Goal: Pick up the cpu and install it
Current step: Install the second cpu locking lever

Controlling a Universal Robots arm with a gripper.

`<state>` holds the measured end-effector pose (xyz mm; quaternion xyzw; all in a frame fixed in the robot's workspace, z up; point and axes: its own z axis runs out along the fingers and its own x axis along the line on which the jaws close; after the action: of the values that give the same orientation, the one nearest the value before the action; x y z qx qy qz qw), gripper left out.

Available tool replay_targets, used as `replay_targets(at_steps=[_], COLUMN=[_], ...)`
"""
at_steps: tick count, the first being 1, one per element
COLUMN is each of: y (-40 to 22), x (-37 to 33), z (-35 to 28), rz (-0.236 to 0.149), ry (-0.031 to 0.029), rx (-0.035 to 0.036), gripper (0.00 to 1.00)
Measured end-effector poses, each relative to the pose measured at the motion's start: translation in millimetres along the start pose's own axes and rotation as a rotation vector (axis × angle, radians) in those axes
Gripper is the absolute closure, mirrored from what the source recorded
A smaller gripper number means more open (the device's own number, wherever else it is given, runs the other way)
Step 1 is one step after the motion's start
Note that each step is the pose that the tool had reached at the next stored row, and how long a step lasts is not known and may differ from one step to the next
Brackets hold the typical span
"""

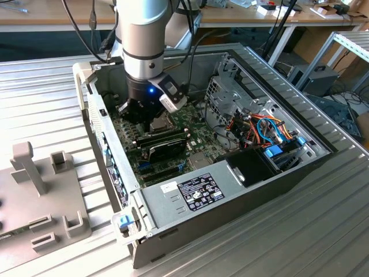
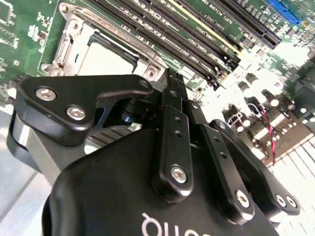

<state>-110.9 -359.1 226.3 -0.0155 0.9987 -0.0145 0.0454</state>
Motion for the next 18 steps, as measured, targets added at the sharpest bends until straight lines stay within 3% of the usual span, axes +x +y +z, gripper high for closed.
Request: replay_targets(at_steps=[2, 6, 12, 18], y=[-0.1, -0.2, -0.9, -1.0], x=[-0.4, -0.6, -2.7, -5.7], z=[-4.7, -6.4, -29.5, -31.2], rz=[0.0, 0.0, 0.0, 0.0], ry=[0.0, 0.0001, 0.0002, 0.0004], rx=[0.0002, 0.0005, 0.0042, 0.0044], gripper=[0.89, 0.89, 0.89, 0.89])
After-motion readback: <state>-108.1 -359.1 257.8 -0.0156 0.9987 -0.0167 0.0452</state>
